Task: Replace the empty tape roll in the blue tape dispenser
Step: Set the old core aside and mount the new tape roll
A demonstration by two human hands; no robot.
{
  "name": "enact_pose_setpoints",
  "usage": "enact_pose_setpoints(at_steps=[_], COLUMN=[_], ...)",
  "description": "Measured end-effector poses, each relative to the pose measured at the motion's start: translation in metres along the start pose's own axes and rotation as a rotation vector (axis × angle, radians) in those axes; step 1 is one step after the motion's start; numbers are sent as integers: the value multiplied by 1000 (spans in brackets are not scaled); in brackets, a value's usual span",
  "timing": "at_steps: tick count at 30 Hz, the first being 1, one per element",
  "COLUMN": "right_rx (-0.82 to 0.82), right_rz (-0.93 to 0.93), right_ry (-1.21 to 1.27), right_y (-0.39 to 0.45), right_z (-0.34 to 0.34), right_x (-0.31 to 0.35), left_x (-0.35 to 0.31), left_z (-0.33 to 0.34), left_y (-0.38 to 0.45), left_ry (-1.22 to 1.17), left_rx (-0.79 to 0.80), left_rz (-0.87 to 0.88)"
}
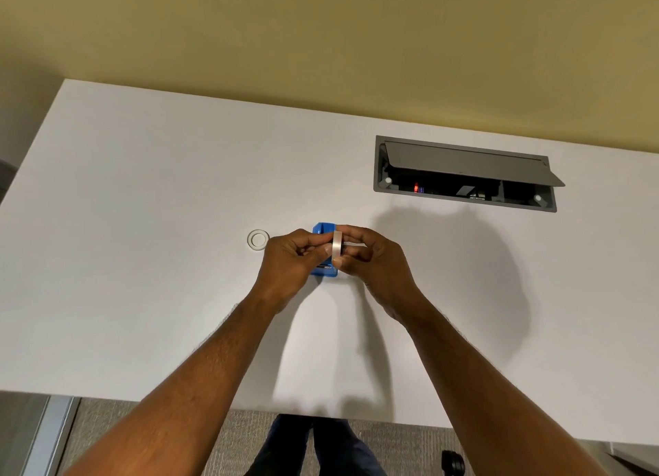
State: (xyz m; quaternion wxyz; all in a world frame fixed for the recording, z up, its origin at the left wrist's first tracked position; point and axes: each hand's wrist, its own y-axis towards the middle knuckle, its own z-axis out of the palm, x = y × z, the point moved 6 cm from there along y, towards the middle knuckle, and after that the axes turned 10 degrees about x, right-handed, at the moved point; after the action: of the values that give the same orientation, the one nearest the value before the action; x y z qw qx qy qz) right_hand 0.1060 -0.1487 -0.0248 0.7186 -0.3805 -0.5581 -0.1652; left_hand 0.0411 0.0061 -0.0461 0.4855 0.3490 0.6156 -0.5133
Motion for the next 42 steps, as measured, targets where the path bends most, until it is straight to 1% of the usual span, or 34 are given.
enact_pose_setpoints(at_steps=[3, 7, 16, 20, 22, 28, 32, 36, 42], right_rx=[-10, -29, -7, -74, -128, -218, -263, -254, -198], right_rz=[7, 5, 9, 25, 33, 41, 26, 17, 18], right_ry=[2, -9, -29, 7, -26, -206, -256, -332, -399], right_y=[-1, 2, 6, 7, 5, 10, 14, 18, 26], right_z=[0, 4, 6, 4, -1, -4, -2, -3, -7], right_x=[-1, -1, 1, -5, -7, -7, -4, -2, 1], left_x=[1, -1, 0, 1, 2, 4, 0, -1, 0], left_z=[0, -2, -3, -4, -7, -6, -3, -3, -9], left_y=[0, 2, 2, 3, 3, 3, 4, 6, 13], left_ry=[1, 17, -20, 0, 5, 45, 60, 98, 154], left_rx=[16, -5, -41, -66, -73, -65, -69, -70, -54], left_rz=[-2, -1, 13, 11, 8, 11, 36, 51, 38])
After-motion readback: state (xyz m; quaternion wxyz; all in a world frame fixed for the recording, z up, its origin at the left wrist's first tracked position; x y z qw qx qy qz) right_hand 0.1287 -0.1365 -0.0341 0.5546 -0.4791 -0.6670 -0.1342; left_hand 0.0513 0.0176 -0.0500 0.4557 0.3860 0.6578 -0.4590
